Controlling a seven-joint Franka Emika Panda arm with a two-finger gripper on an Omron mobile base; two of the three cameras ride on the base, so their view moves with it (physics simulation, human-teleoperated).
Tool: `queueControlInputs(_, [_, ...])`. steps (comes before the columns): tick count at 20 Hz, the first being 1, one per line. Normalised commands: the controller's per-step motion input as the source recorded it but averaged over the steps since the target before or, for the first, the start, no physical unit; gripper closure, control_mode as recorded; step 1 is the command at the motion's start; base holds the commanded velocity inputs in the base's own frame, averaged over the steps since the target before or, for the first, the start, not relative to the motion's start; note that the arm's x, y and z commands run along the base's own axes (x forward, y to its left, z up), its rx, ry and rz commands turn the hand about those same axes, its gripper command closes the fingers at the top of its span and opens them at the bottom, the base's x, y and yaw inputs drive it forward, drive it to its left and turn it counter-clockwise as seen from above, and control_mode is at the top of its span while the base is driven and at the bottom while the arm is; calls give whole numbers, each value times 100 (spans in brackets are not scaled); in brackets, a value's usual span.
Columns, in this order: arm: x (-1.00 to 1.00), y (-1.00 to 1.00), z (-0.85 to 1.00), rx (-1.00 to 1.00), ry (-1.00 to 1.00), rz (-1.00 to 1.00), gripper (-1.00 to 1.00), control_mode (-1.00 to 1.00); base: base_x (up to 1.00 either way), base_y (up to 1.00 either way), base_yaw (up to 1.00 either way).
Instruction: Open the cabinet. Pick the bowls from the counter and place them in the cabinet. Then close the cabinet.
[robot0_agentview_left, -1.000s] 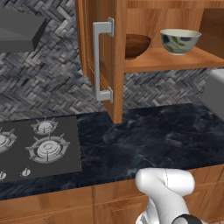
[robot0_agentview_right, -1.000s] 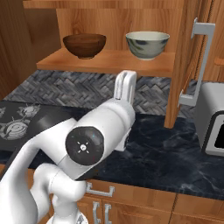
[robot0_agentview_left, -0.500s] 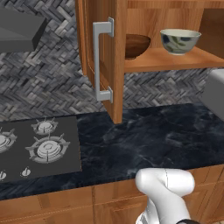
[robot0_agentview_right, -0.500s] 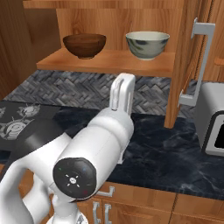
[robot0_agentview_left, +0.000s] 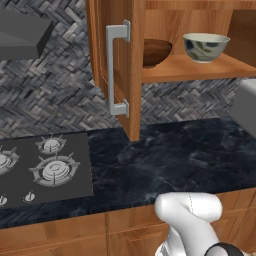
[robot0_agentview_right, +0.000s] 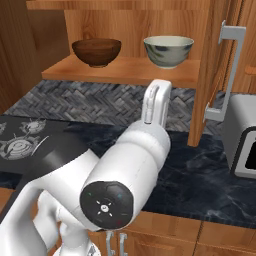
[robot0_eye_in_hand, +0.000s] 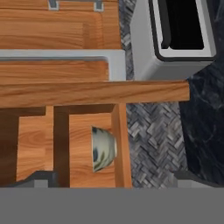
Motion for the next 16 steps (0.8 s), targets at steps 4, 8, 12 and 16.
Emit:
queueControlInputs(4, [-4,-34,0,0,-3,1,-100,-100,0,0,0])
queueControlInputs(8, [-2,-36,0,0,-5,1,-100,-100,0,0,0])
queueControlInputs(12, [0,-36,0,0,-4,1,-100,-100,0,0,0])
queueControlInputs(16, [1,-38,0,0,-1,1,-100,-100,0,0,0])
